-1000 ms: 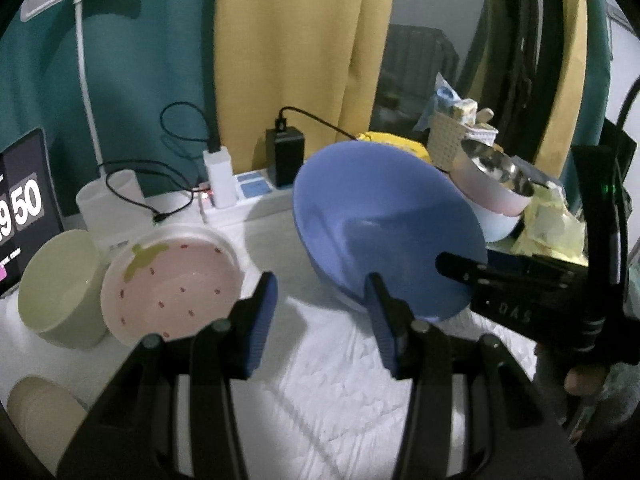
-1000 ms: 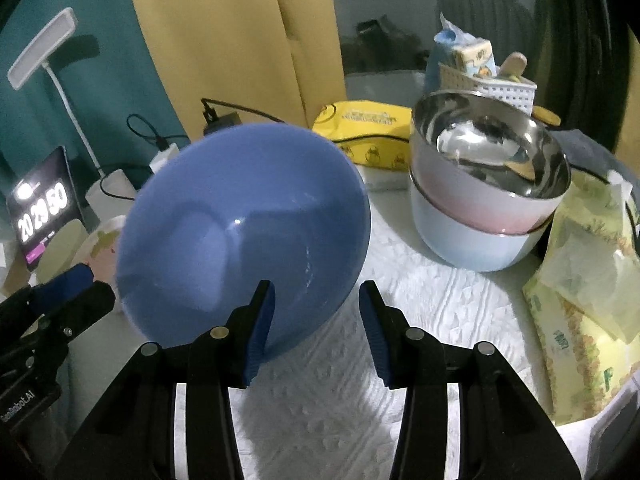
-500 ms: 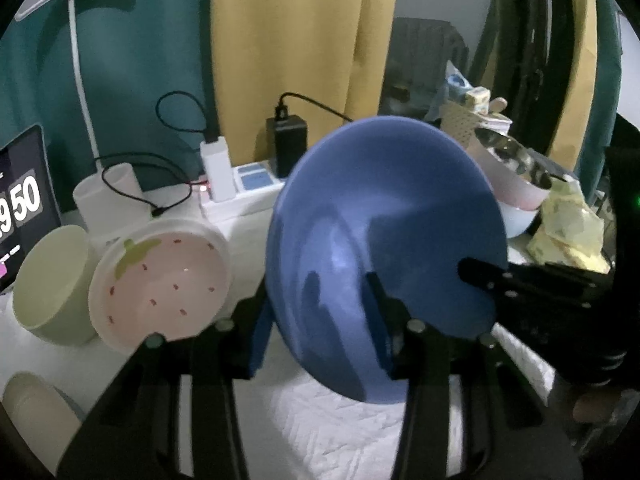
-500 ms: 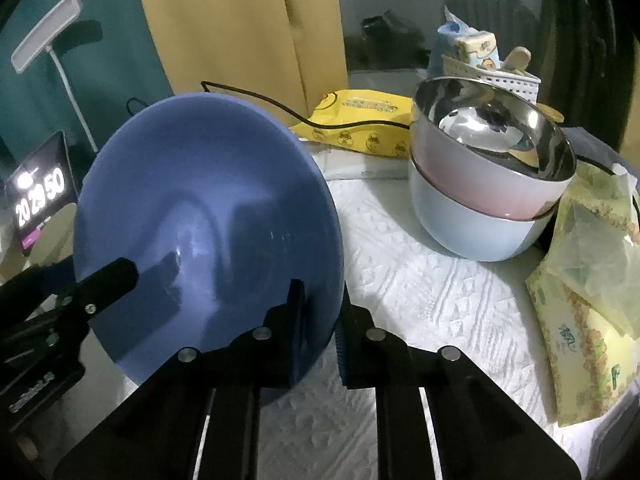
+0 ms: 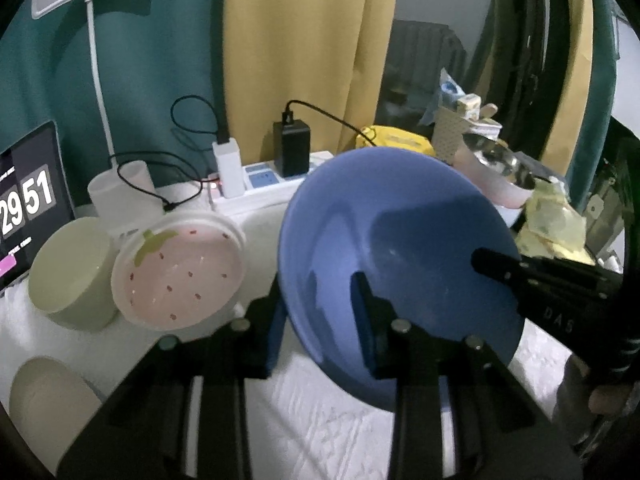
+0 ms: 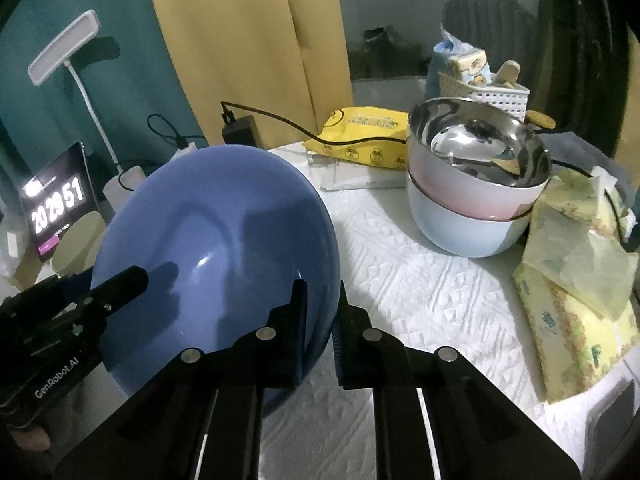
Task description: Organize plates and bowls
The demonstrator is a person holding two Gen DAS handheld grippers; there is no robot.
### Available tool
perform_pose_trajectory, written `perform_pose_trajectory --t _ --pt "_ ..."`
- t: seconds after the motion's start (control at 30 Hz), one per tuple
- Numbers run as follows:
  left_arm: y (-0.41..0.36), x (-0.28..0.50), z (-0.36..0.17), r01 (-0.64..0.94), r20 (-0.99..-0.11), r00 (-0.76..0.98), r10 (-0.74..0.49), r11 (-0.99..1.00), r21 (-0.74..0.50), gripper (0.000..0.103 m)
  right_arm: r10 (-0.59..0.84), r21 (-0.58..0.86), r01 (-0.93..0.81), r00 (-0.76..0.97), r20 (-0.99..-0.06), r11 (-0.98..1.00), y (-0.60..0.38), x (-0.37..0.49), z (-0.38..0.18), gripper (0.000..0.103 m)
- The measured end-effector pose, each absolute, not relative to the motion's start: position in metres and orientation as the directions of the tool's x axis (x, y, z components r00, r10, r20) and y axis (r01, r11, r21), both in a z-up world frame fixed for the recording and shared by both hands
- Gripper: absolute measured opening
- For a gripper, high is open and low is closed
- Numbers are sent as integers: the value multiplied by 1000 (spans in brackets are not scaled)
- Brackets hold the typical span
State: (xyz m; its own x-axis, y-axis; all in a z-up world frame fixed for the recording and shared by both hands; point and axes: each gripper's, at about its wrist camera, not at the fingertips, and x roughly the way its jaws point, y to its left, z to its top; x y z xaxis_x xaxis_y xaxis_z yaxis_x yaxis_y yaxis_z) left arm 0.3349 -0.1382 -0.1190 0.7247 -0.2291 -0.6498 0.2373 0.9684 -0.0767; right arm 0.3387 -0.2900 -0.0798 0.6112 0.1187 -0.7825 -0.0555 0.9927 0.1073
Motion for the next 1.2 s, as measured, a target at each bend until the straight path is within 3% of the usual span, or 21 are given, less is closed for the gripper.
perform_pose_trajectory --t 0.7,0.9,1.2 --pt "-109 267 -107 239 -637 729 -250 965 -105 32 132 120 -61 606 -784 991 -262 276 -52 13" --pt "-99 251 -113 231 -650 720 -242 967 -104 32 130 100 -84 575 -808 991 -246 262 -55 20" --pt "-84 227 -117 222 -654 718 -238 969 -109 32 130 87 -104 555 -822 991 -229 241 -57 22"
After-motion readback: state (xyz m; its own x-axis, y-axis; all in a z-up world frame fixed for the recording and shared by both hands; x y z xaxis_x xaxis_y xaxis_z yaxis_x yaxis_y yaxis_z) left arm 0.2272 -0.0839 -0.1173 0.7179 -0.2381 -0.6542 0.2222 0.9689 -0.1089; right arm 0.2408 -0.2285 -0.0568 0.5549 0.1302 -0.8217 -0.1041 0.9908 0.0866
